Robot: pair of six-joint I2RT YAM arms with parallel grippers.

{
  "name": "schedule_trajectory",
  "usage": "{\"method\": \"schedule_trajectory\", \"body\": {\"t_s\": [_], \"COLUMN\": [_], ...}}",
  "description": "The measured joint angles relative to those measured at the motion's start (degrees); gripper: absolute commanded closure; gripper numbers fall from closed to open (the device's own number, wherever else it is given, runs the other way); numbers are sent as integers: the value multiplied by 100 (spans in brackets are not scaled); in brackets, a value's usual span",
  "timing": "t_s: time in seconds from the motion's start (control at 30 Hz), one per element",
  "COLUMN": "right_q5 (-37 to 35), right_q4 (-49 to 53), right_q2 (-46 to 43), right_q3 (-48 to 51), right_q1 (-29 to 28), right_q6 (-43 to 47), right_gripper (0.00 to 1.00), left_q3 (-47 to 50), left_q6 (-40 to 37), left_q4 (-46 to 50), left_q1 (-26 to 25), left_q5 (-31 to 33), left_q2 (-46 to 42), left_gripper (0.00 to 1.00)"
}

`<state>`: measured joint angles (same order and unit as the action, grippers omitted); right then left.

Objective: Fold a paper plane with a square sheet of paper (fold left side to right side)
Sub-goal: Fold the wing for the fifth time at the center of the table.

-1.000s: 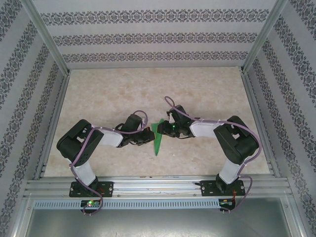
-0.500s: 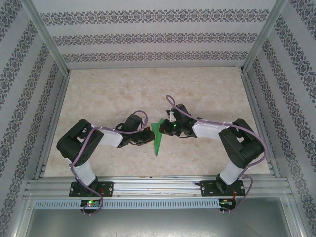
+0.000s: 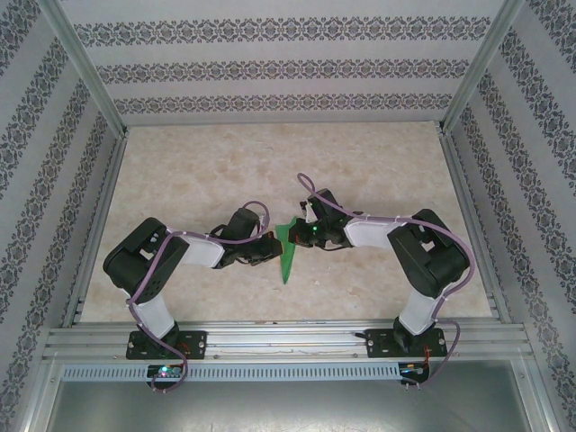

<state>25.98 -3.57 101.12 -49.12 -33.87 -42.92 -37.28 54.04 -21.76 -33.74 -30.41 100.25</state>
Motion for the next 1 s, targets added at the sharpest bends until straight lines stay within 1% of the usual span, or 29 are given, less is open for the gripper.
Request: {"method": "schedule_trajectory", "body": {"t_s": [0.87,1.0], "right_q5": [-48,-48], "right_q4": [175,177], "right_q2": [205,245], "right_q3": [-76,-76], "right_q1": [2,2], "right_q6": [92,92], "right_gripper": [96,97], "left_q3": [0,2], "left_q6": [48,52], "left_q4": [9,7], "left_q1": [-2,-2], "left_q5": [20,17], "left_q2": [0,0], "left_gripper": [99,96]}}
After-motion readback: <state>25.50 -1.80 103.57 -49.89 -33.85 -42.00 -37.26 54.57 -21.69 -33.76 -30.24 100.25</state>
